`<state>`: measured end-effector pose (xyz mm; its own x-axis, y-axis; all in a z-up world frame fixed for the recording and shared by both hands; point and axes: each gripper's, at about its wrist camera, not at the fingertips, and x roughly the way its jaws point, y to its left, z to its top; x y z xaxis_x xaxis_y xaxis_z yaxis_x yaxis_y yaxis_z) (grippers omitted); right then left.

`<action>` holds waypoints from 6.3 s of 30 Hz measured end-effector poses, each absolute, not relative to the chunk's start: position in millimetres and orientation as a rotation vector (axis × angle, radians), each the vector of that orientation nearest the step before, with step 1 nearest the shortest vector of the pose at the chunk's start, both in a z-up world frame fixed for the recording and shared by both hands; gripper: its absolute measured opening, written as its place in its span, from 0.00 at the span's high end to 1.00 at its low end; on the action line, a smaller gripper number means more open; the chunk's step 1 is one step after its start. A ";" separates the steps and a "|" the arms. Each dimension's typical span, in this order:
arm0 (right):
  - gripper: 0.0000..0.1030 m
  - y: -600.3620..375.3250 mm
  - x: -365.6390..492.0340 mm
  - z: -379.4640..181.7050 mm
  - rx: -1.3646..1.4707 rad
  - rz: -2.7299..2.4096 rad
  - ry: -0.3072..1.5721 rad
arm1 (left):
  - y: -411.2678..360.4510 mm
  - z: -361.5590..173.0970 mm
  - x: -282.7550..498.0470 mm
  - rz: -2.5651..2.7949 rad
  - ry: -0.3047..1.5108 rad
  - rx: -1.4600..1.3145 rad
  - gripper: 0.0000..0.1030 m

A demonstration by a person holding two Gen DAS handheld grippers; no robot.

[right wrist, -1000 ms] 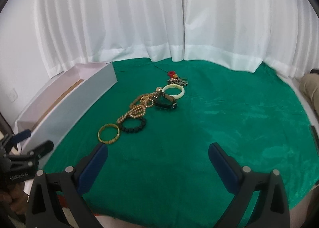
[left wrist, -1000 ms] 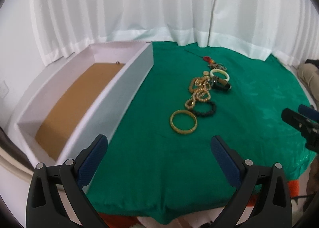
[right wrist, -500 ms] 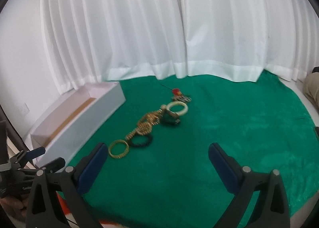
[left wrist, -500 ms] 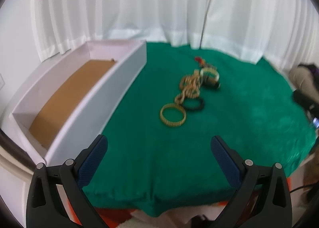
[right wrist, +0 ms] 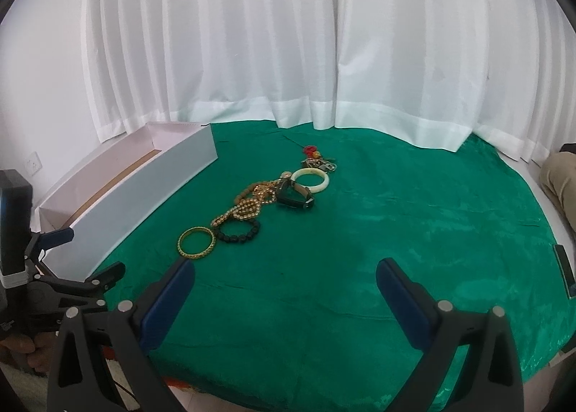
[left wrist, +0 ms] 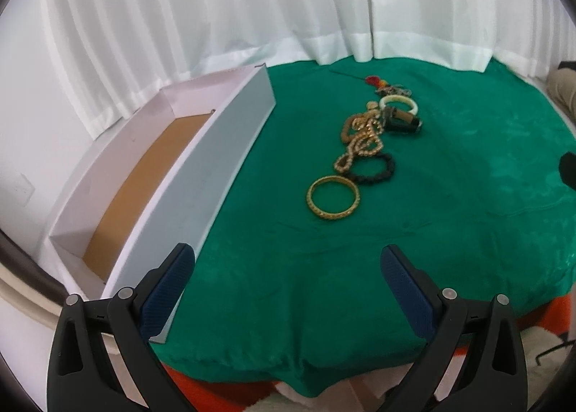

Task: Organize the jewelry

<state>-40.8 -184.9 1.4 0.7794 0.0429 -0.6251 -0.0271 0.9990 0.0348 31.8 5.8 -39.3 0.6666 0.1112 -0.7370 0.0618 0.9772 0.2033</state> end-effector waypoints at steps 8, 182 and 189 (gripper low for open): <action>0.00 -179.8 -37.0 -5.8 0.025 0.049 0.700 | 20.0 -53.8 43.0 0.019 0.880 0.216 0.00; 0.00 -228.5 -22.5 -38.3 0.051 0.146 0.675 | 33.4 22.8 -25.1 -0.347 0.595 0.197 0.00; 0.00 -242.7 -43.1 -48.4 -0.013 0.129 0.679 | -36.6 -14.1 -29.6 -0.450 0.647 0.376 0.00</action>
